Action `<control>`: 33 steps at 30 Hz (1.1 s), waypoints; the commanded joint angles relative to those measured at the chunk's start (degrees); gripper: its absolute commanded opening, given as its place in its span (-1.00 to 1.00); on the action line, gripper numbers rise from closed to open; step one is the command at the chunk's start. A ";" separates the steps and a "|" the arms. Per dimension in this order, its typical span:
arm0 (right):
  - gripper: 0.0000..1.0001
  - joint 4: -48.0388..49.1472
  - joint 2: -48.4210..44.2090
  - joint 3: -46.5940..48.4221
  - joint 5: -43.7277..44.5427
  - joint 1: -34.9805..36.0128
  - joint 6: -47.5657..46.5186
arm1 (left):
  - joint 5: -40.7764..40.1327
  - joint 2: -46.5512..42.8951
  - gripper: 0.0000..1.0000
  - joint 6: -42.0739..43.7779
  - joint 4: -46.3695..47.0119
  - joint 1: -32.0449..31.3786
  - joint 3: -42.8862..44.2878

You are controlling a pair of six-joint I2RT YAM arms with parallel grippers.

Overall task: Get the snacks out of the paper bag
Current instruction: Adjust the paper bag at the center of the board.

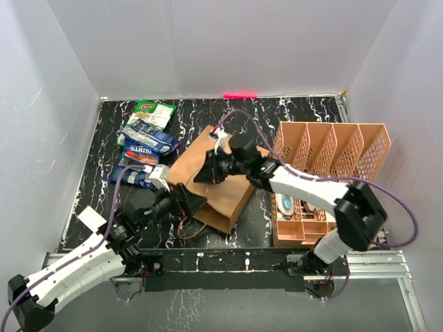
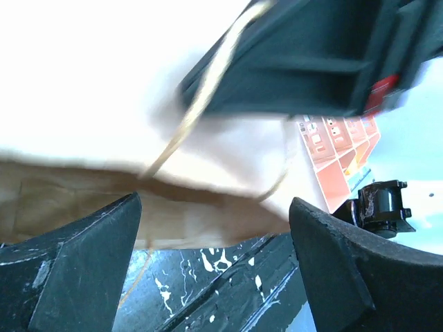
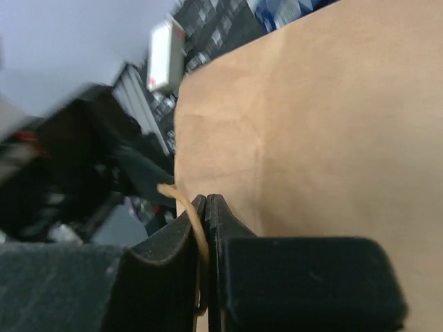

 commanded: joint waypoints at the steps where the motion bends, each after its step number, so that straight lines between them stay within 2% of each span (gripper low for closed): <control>1: -0.84 -1.64 2.36 7.79 0.21 -0.92 -1.16 | 0.63 -4.43 0.76 0.09 -4.90 -0.24 1.81; 4: -0.84 -6.74 -0.49 15.72 3.22 -6.15 -6.72 | 1.90 -7.24 0.81 0.36 -6.53 -0.24 2.65; 8: -0.85 -6.69 -1.93 17.25 1.80 -9.66 -7.33 | 1.30 -8.62 0.86 1.51 -8.85 -0.24 4.88; 11: -0.84 0.78 -2.04 7.08 -3.94 -7.93 -1.76 | 1.38 -8.29 0.86 2.00 -9.67 -0.24 5.50; 13: -0.85 7.24 -1.69 -2.05 -2.54 -3.08 3.57 | 1.60 -8.11 0.87 1.99 -9.55 -0.24 5.15; 15: -0.84 11.84 0.70 -7.06 -1.95 1.23 6.53 | 1.60 -8.08 0.86 1.89 -9.29 -0.24 4.88; 17: -0.85 9.06 2.73 -4.32 -4.66 1.29 5.19 | 1.84 -8.16 0.86 1.92 -8.89 -0.25 4.74; 21: -0.84 -4.92 -1.36 11.05 6.13 -2.26 -5.35 | 2.19 -8.41 0.87 2.64 -8.95 -0.24 5.16; 24: -0.84 -4.53 -3.49 14.66 4.22 -8.52 -5.53 | 1.67 -8.38 0.88 3.42 -9.40 -0.23 5.94; 26: -0.84 -4.25 -3.11 14.33 1.99 -9.25 -4.98 | 1.49 -8.06 0.89 3.87 -9.56 -0.24 6.43; 29: -0.85 1.14 -2.84 5.21 -3.32 -7.88 0.39 | 1.23 -7.61 0.89 3.92 -9.36 -0.24 6.50; 33: -0.84 13.84 -0.34 -9.86 -1.63 0.18 9.01 | 1.69 -7.24 0.89 3.25 -9.77 -0.24 6.12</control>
